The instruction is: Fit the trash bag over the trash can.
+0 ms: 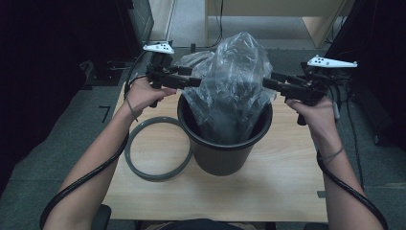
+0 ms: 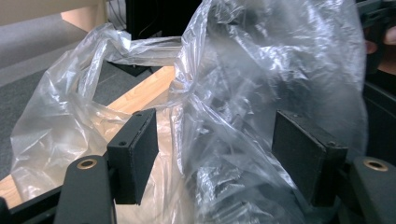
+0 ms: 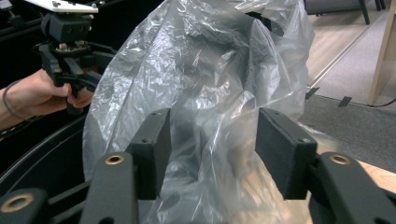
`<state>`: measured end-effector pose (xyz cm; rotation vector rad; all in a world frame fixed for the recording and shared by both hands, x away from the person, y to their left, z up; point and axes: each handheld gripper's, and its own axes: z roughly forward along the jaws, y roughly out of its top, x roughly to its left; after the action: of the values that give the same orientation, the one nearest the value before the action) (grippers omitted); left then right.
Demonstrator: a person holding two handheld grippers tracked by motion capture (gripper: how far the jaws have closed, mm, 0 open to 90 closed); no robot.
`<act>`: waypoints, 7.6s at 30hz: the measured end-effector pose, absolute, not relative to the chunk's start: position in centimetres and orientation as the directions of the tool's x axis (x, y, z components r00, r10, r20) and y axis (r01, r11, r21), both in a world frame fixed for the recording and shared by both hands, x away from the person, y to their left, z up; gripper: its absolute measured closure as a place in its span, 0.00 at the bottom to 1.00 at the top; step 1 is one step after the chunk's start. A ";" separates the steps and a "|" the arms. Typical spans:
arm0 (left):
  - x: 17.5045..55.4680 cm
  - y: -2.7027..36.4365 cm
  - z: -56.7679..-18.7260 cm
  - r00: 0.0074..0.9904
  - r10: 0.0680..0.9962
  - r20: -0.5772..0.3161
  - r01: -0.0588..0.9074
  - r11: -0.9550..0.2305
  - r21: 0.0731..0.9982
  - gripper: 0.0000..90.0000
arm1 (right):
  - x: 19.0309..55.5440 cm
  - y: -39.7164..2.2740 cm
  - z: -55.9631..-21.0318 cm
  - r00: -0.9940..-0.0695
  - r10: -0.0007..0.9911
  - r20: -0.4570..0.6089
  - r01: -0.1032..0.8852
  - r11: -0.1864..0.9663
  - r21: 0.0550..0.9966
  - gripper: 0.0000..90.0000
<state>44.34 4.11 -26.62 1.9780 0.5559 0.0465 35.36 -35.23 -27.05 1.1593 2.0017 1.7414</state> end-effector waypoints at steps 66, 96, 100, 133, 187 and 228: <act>43.4 5.2 -26.3 0.915 0.381 -0.129 0.296 -0.421 0.857 0.89 | 36.0 -34.3 -26.6 -0.668 0.709 0.228 0.427 0.114 0.897 0.93; 35.8 8.7 -26.6 0.949 0.286 -0.135 0.241 -0.377 0.894 0.96 | 28.0 -33.2 -27.9 -0.769 0.596 0.232 0.387 0.145 0.911 1.00; 35.0 9.0 -27.5 0.945 0.286 -0.160 0.259 -0.354 0.899 0.96 | 27.2 -33.1 -28.5 -0.780 0.578 0.239 0.390 0.152 0.908 1.00; 30.1 9.4 -26.9 0.966 0.213 -0.146 0.226 -0.425 0.877 0.95 | 22.8 -32.0 -28.7 -0.846 0.481 0.230 0.373 0.224 0.900 1.00; 31.6 11.7 -29.1 0.940 0.321 -0.114 0.240 -0.386 0.891 0.43 | 24.3 -34.4 -27.2 -0.789 0.581 0.199 0.336 0.136 0.932 0.53; 35.8 10.7 -28.0 0.919 0.372 -0.130 0.276 -0.373 0.886 0.67 | 27.2 -36.8 -28.1 -0.753 0.626 0.206 0.363 0.133 0.922 0.67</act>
<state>35.78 10.68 -28.04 1.9792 0.4689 0.1097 27.17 -36.78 -28.07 0.9730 2.1785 1.6656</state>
